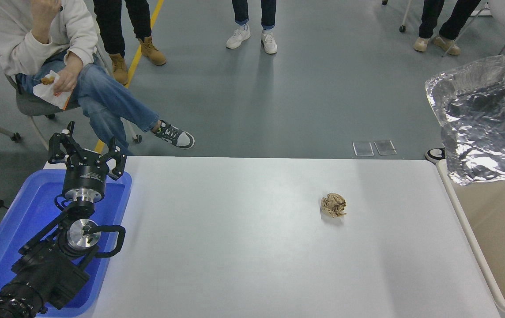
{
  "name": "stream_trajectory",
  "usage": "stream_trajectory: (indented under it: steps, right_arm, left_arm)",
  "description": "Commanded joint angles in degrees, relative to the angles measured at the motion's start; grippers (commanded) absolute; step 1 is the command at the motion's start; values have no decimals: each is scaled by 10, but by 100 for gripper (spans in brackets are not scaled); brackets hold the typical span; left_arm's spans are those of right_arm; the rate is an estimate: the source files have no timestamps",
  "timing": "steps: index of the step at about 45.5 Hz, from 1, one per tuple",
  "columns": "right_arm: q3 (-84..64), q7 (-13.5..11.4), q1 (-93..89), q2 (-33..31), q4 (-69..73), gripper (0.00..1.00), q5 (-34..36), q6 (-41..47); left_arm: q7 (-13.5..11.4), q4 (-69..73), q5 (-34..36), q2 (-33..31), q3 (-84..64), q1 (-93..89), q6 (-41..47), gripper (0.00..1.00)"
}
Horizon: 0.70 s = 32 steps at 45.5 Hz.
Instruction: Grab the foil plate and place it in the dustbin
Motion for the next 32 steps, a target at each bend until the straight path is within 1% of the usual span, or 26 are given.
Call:
stream_trajectory:
  steps: [1, 2, 7, 10, 14, 18, 20, 27, 32]
  right_arm:
    - [-7, 5, -60, -98, -97, 0, -93, 2]
    - [8, 5, -86, -128, -129, 0, -110, 1]
    - [79, 6, -180, -193, -196, 0, -147, 0]
    - [144, 6, -256, -211, -232, 0, -162, -6]
    - [246, 9, -391, -213, -277, 0, -163, -39]
    - [363, 12, -537, -203, -330, 0, -163, -71]
    - [425, 12, -608, -188, -358, 0, -163, -86]
    - [626, 12, -832, -116, -447, 0, -163, -142]
    - [697, 12, -924, -49, -512, 0, -163, -180]
  left_arm:
    - [0, 0, -1, 0, 0, 0, 0, 99]
    - [0, 0, -1, -1, 0, -1, 0, 99]
    - [0, 0, -1, 0, 0, -1, 0, 99]
    - [0, 0, -1, 0, 0, 0, 0, 99]
    - [0, 0, -1, 0, 0, -1, 0, 99]
    - [0, 0, -1, -1, 0, -1, 0, 99]
    - [0, 0, -1, -1, 0, -1, 0, 99]
    - [0, 0, -1, -1, 0, -1, 0, 99]
    - [0, 0, -1, 0, 0, -1, 0, 99]
